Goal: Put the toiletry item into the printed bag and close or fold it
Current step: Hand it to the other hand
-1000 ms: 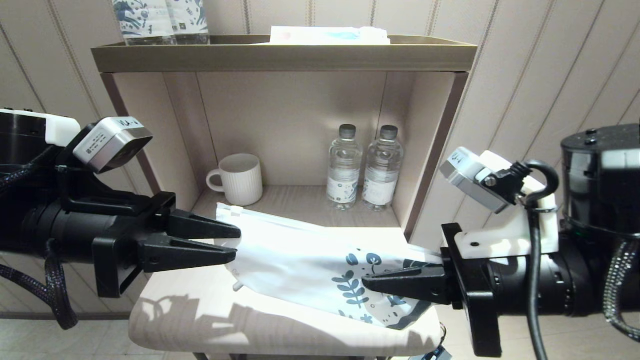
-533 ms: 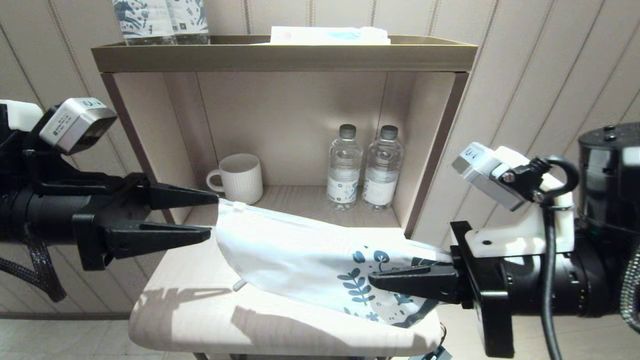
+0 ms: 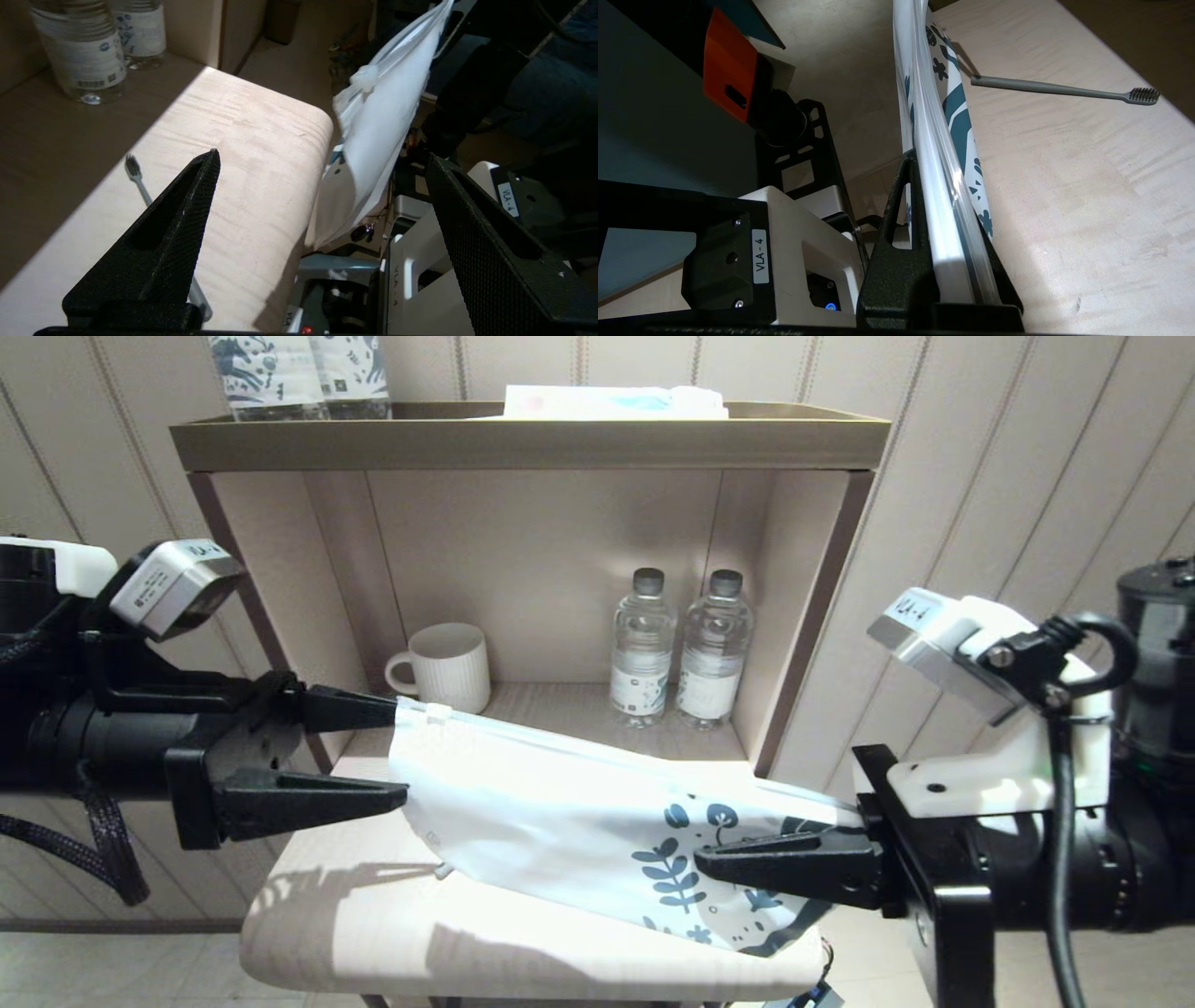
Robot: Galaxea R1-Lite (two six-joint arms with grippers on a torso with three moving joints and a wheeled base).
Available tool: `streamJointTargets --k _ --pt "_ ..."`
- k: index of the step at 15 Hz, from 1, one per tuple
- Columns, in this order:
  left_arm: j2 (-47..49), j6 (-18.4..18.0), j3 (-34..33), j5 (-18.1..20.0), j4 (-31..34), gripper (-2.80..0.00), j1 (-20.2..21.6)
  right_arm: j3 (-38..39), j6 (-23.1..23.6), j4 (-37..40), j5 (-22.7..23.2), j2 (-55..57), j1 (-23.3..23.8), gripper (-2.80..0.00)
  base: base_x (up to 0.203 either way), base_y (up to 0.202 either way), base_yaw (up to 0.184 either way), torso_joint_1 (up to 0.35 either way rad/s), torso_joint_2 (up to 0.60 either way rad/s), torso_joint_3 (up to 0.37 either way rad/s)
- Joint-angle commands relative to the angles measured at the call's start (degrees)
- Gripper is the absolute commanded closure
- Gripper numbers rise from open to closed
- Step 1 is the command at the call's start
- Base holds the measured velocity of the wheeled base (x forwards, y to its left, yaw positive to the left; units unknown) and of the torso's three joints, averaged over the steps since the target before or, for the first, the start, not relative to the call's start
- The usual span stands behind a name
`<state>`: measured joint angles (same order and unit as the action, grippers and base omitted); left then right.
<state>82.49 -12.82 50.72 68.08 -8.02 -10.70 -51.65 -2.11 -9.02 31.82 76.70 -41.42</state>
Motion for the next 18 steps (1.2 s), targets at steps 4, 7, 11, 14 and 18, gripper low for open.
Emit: streamJointTargets --k 4,7,11,14,18 --pt "-1.02 -0.62 -1.32 0.38 -0.08 -2.8 -1.86 -1.15 0.0 -0.15 0.79 2.84 -0.33 0.0 0.0 0.0 0.0 0.0 0.0 0.0" --pt "-0.55 -3.95 -2.94 0.24 -0.04 -2.8 -3.34 -2.08 -0.09 -0.04 0.79 3.1 -0.32 0.0 0.0 0.0 0.0 0.0 0.0 0.0" --pt "-0.32 -9.83 -3.61 -0.04 0.03 -2.8 -4.59 -2.66 0.0 0.23 0.97 4.06 -0.93 0.0 0.0 0.0 0.0 0.0 0.0 0.0" --pt "0.42 -10.45 0.43 -0.12 1.09 -2.8 -5.31 -2.66 0.0 0.27 0.97 4.42 -1.03 0.0 0.0 0.0 0.0 0.0 0.0 0.0" --pt "0.59 -16.69 5.8 -1.43 13.65 -2.8 -5.53 -3.29 0.0 0.41 0.88 4.47 -1.46 0.0 0.0 0.0 0.0 0.0 0.0 0.0"
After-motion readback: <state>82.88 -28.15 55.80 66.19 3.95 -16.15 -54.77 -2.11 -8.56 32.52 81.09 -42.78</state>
